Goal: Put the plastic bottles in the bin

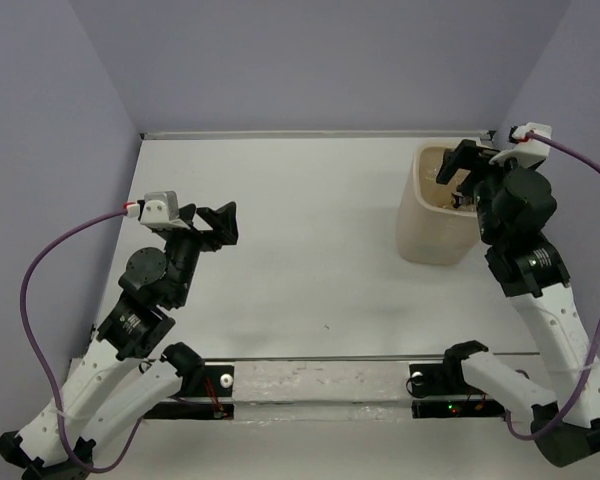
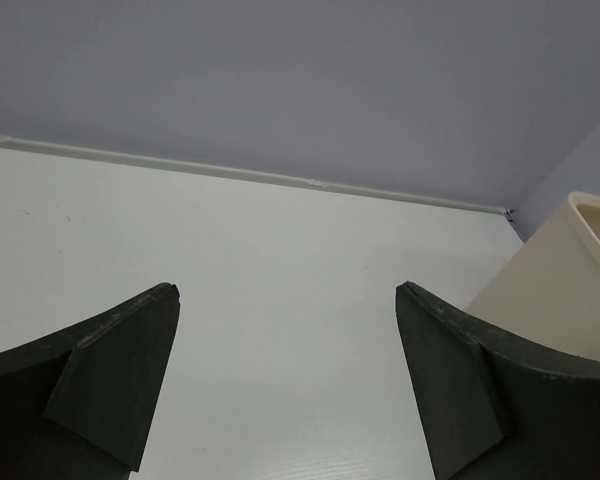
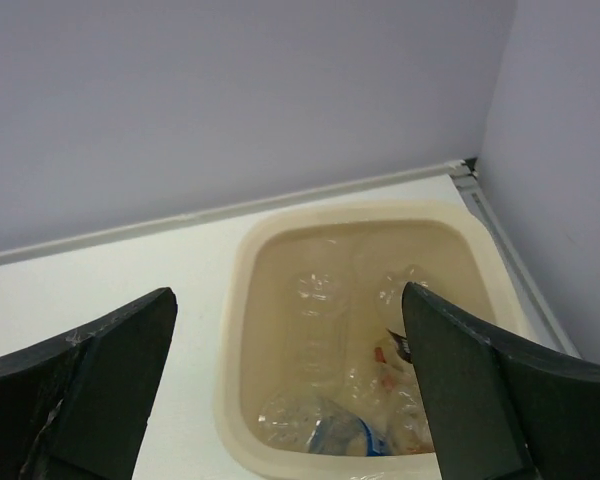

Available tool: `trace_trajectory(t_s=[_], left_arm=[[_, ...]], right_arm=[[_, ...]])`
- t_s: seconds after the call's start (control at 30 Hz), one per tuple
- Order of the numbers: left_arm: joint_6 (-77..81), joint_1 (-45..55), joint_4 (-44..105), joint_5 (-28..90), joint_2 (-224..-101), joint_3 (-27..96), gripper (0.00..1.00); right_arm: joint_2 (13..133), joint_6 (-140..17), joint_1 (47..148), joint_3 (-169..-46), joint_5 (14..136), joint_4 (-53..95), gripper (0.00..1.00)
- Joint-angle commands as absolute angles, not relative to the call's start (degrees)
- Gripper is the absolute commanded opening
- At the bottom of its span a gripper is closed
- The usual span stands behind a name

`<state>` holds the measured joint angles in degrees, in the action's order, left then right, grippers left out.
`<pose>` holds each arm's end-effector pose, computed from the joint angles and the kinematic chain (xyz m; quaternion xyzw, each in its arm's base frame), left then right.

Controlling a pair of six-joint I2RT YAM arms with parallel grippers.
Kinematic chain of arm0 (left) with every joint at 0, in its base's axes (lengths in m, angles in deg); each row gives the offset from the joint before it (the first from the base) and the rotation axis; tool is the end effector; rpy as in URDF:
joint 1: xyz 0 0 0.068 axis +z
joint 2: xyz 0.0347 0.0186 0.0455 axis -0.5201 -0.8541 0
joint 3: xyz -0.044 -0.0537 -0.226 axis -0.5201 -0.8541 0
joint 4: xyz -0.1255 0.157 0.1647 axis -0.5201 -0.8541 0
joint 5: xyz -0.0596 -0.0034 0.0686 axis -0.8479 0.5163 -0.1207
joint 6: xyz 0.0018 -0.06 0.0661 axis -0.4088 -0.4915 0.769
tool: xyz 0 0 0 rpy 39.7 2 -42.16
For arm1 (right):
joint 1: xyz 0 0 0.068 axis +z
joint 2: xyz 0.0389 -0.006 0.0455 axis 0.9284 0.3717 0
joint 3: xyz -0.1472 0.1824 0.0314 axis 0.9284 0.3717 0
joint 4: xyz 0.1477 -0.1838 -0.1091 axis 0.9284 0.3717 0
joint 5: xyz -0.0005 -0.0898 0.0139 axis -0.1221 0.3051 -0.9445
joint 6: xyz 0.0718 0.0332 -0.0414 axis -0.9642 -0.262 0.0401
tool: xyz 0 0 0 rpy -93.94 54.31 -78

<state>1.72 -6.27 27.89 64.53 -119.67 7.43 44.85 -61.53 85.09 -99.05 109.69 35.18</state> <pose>0.1751 -0.0918 0.3780 -0.0330 0.6328 -0.1970 0.7481 0.2485 0.0382 0.4125 0.1020 0.7007 -0.0185 0.7059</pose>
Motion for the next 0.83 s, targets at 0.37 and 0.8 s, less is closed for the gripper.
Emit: trace_trajectory(t_s=[0.37,0.8], left_arm=[[2.06,-4.26,36.28,57.16,-111.47,4.69,0.99],[1.19,-4.08,37.87,55.31,-111.72,4.07,0.99]], right_arm=[[34.34,-84.92,85.32,-82.61,31.22,13.98,0.00],[22.35,-76.30,85.32,-76.16,51.96,24.09,1.00]])
